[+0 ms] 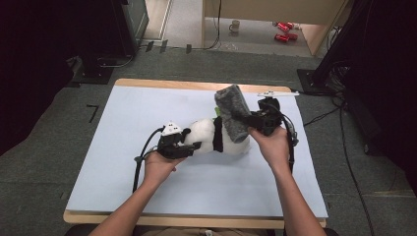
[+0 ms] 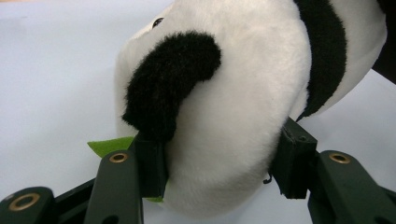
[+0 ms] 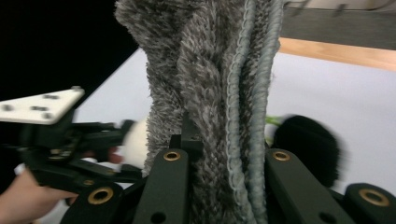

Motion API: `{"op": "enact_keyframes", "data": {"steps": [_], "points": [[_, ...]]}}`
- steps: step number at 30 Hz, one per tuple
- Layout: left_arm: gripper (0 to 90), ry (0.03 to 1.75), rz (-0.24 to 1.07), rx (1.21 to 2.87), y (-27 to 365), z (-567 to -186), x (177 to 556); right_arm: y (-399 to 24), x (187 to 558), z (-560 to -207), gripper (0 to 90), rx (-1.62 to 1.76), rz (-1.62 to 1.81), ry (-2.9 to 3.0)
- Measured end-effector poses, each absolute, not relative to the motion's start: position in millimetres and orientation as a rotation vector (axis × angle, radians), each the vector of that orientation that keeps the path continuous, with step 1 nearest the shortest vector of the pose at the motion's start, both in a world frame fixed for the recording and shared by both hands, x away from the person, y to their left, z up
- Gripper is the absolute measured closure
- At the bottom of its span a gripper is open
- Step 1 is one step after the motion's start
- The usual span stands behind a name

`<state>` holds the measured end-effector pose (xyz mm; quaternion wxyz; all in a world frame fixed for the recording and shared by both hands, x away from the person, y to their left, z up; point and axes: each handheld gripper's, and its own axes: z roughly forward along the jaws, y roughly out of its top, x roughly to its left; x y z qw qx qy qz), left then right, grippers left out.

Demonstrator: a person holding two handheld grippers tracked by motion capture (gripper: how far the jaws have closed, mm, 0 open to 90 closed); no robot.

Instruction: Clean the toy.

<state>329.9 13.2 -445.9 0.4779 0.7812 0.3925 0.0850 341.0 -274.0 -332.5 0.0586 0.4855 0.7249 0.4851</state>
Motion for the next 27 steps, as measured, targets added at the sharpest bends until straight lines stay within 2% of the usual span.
{"op": "enact_keyframes", "data": {"steps": [10, 15, 27], "points": [[46.8, 0.946, 0.261, 1.919, 9.6, -444.3, 321.3, -216.0, 345.0, -350.5, 78.1, 1.367, 1.436, 2.364], [46.6, 0.953, 0.268, 1.934, 8.1, -444.2, 317.8, -193.2, 347.1, -370.8, 77.6, 1.334, 1.379, 2.467], [46.1, 0.937, 0.258, 1.937, 9.6, -445.8, 318.9, -209.5, 355.9, -376.1, 77.5, 1.363, 1.304, 2.461]]}}
